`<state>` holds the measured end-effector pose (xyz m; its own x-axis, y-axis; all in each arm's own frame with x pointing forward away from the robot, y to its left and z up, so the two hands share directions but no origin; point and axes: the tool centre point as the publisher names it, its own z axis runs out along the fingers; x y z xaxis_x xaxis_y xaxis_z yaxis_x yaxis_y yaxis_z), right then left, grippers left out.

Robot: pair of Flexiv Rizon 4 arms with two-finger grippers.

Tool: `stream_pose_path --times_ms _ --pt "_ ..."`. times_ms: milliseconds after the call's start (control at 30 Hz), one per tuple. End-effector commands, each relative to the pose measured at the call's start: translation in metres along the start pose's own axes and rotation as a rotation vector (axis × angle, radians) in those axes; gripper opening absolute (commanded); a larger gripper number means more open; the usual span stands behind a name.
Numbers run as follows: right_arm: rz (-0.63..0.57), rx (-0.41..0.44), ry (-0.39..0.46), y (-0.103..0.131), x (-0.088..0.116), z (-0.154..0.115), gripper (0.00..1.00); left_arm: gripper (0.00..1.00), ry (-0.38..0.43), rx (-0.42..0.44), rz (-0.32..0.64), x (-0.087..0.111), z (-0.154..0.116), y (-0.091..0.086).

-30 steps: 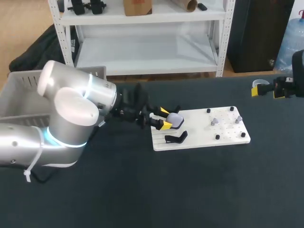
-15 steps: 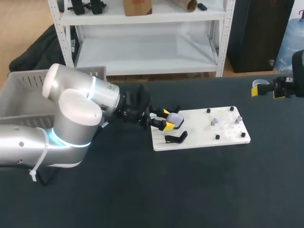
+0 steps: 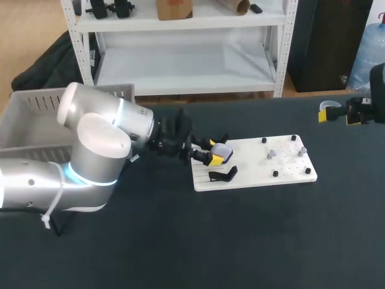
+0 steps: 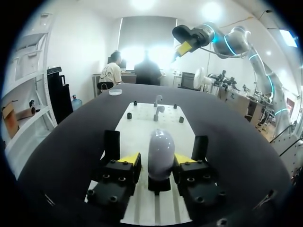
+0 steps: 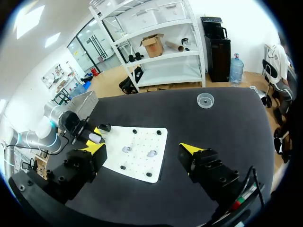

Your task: Pick up each earbud case from the left stands, insert the matching earbuds, close the lid, and place the case in the box.

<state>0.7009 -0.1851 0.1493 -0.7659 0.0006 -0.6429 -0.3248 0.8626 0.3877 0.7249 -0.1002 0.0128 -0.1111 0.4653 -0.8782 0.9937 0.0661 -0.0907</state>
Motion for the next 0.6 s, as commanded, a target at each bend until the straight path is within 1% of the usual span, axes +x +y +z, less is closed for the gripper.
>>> stream_pose_path --times_ms 33,100,200,233,433,600 --pt "-0.001 -0.001 0.001 0.000 0.000 0.000 1.00 0.27 -0.004 0.008 0.001 0.001 0.003 0.002" --pt "-0.001 -0.001 0.001 0.000 0.000 0.000 1.00 0.24 -0.008 0.011 0.001 0.001 0.004 0.002" --pt "-0.001 -0.001 0.001 0.000 0.000 0.000 1.00 0.03 -0.011 0.012 0.002 0.000 0.004 0.000" --pt "-0.001 -0.001 0.001 0.000 0.000 0.000 1.00 0.00 -0.012 0.013 0.003 0.000 0.003 0.000" --pt "-0.001 -0.001 0.001 0.000 0.000 0.000 1.00 0.00 -0.028 0.010 0.012 -0.004 -0.002 -0.004" --pt "-0.001 -0.001 0.001 0.000 0.000 0.000 1.00 0.00 -0.042 -0.013 0.046 -0.015 -0.015 -0.007"
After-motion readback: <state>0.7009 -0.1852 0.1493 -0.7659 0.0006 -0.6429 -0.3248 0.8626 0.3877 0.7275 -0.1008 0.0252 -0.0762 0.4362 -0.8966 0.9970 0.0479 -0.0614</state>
